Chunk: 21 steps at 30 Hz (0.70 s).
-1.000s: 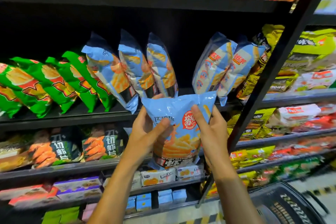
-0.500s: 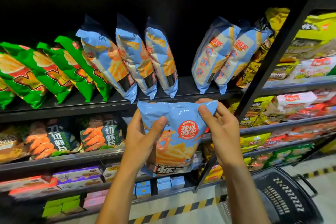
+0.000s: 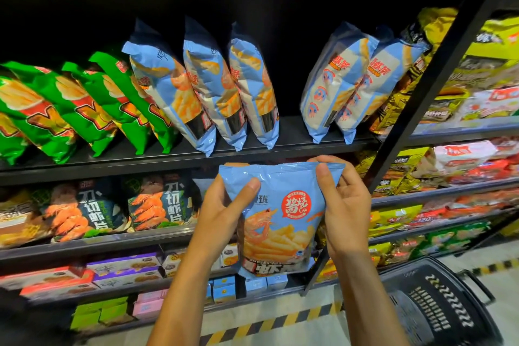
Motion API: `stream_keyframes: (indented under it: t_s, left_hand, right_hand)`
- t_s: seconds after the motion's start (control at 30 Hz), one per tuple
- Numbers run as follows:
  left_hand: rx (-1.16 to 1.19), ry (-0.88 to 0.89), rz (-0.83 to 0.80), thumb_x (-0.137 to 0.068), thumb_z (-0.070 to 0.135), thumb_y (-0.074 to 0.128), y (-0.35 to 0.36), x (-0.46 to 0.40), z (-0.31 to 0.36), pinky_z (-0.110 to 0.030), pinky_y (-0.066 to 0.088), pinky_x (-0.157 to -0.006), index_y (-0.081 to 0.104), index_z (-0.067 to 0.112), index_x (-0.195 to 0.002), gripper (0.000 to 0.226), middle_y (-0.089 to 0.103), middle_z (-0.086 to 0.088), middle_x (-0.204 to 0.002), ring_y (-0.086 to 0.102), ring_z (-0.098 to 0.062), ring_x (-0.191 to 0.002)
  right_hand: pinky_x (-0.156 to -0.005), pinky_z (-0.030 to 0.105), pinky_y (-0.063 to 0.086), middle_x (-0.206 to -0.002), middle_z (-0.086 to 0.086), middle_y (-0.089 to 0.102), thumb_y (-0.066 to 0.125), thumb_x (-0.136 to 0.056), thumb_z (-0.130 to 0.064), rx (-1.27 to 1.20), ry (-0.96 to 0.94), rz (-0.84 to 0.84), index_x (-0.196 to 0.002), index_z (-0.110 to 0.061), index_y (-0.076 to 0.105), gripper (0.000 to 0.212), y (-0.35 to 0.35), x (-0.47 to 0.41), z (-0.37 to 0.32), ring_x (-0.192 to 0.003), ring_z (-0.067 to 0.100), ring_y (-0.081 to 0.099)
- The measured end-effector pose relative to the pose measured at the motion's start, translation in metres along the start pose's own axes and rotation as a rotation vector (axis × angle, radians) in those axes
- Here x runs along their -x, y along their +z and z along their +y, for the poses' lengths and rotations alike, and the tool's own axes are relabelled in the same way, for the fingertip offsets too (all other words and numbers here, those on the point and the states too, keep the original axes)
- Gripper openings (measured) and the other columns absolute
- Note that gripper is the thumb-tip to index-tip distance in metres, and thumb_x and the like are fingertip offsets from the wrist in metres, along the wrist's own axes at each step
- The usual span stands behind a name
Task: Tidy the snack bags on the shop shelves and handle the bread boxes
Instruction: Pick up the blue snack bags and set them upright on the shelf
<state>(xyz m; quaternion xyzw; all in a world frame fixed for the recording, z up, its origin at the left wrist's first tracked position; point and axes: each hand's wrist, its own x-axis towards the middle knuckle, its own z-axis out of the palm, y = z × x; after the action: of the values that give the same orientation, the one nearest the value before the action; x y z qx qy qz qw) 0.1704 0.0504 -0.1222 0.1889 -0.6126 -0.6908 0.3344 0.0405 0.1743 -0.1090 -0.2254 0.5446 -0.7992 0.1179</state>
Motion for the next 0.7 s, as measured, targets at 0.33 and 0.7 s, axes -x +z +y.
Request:
stream_keyframes:
  t_s: [0.33,0.7]
  left_hand:
    - [0.11,0.124,-0.059,-0.093,0.012,0.066,-0.01,-0.005,0.0,-0.04,0.053,-0.096,0.076,0.032,-0.099,0.023,0.073,-0.004,-0.123,0.064,-0.025,-0.125]
    - [0.166,0.165,-0.127,-0.097,0.007,0.06,-0.003,-0.012,-0.007,-0.052,0.05,-0.096,0.07,0.022,-0.09,0.02,0.07,-0.012,-0.122,0.059,-0.04,-0.128]
  right_hand:
    - [-0.088,0.031,0.057,-0.097,0.001,0.074,0.069,-0.088,-0.033,-0.105,-0.067,-0.131,-0.099,-0.031,0.069,0.011,0.005,-0.002,0.002,-0.095,0.017,0.069]
    - [-0.08,0.027,0.058,-0.095,-0.002,0.072,0.062,-0.093,-0.024,-0.102,-0.076,-0.154,-0.102,-0.027,0.065,0.01,-0.002,-0.004,0.0,-0.09,0.014,0.068]
